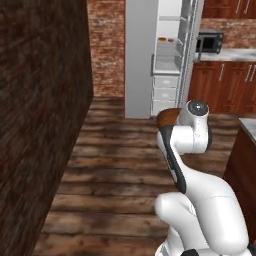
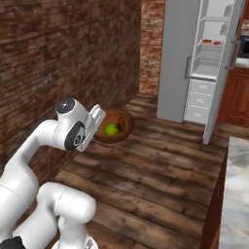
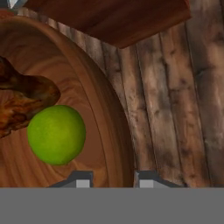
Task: Pick the chicken drumstick and lime from their plates and place them in the bowl. Then put the bowl in the fridge.
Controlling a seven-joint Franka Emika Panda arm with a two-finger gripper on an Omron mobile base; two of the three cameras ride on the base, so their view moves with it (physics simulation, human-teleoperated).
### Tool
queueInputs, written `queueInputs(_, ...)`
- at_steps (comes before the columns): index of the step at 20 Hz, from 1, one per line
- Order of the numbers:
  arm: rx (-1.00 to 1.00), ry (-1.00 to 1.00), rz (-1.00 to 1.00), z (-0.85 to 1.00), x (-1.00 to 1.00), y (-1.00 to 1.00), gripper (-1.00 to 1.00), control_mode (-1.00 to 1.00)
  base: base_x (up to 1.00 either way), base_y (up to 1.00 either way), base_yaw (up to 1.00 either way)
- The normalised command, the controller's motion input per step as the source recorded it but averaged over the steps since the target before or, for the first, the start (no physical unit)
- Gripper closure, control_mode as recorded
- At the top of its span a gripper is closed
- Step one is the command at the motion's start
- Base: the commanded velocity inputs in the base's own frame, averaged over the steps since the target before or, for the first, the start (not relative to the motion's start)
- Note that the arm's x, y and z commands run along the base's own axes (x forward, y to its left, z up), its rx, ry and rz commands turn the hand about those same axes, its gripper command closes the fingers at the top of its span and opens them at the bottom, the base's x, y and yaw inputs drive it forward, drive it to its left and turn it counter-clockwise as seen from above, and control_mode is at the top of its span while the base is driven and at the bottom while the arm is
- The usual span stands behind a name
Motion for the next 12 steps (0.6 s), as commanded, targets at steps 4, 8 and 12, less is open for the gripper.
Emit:
queueInputs(4, 0.0, 0.0, 0.0, 0.0, 0.0, 0.0, 1.0, 1.0, 0.94, 0.23, -0.13)
queueInputs(8, 0.0, 0.0, 0.0, 0.0, 0.0, 0.0, 1.0, 1.0, 0.94, 0.2, -0.12)
queueInputs(12, 0.0, 0.0, 0.0, 0.0, 0.0, 0.0, 1.0, 1.0, 0.94, 0.08, -0.03)
